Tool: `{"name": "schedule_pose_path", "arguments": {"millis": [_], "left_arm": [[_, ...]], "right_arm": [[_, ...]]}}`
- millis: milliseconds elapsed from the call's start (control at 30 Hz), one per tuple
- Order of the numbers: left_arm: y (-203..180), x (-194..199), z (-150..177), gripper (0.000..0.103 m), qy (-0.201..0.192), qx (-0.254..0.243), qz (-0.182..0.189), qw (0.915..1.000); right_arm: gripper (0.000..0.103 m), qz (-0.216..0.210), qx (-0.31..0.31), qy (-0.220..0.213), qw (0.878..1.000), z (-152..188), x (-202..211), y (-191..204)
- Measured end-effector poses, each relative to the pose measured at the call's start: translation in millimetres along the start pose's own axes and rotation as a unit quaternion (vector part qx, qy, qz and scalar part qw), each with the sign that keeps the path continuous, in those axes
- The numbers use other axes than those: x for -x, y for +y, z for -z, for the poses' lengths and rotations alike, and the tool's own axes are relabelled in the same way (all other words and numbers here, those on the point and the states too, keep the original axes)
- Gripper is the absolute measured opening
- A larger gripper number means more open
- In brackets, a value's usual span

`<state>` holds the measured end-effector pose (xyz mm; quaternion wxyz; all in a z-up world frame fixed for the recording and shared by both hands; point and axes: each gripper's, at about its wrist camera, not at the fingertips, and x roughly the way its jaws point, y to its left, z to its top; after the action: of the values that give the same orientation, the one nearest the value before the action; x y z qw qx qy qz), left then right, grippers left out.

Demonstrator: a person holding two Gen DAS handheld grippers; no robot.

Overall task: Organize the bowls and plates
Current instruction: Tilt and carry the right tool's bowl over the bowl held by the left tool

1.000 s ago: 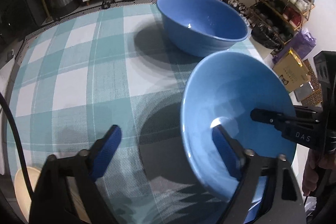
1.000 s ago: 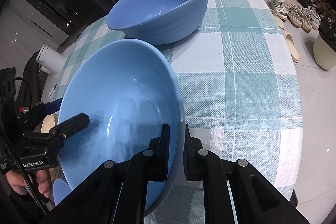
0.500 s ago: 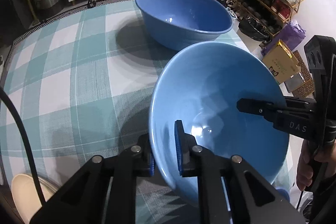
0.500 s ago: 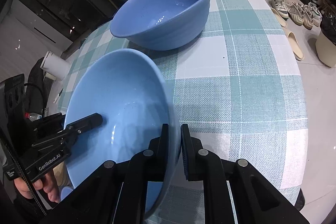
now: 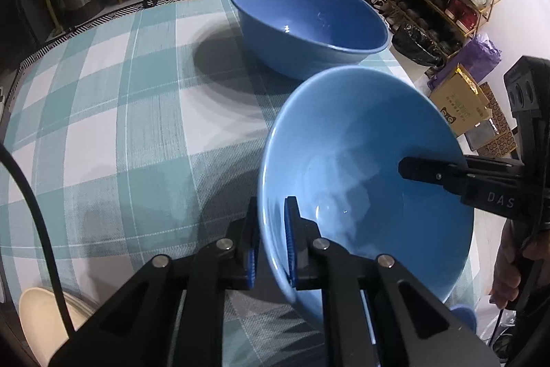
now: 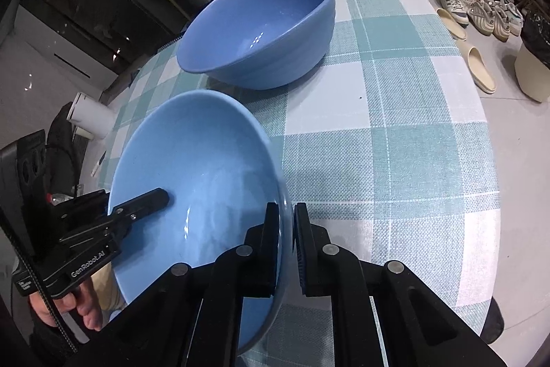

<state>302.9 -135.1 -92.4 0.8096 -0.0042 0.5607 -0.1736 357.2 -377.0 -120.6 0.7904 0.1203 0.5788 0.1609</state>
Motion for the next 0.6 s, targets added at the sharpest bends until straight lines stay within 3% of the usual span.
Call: {"name": "schedule_pose_path", "arguments": {"millis": [333, 600], "left_arm": [[5.2, -8.7, 1.6, 0.011, 0.029, 0.018, 0.038, 0.9987], [-1.0, 0.5, -3.3, 0.011, 0.023, 0.002, 0.026, 0.9994]], "right_arm": [[0.009, 0.020, -0.006, 0.037, 0.999, 1.6, -18.2, 5.5], [0.007, 0.015, -0.024, 0.031, 0.999, -2.4, -11.3, 2.6]]}}
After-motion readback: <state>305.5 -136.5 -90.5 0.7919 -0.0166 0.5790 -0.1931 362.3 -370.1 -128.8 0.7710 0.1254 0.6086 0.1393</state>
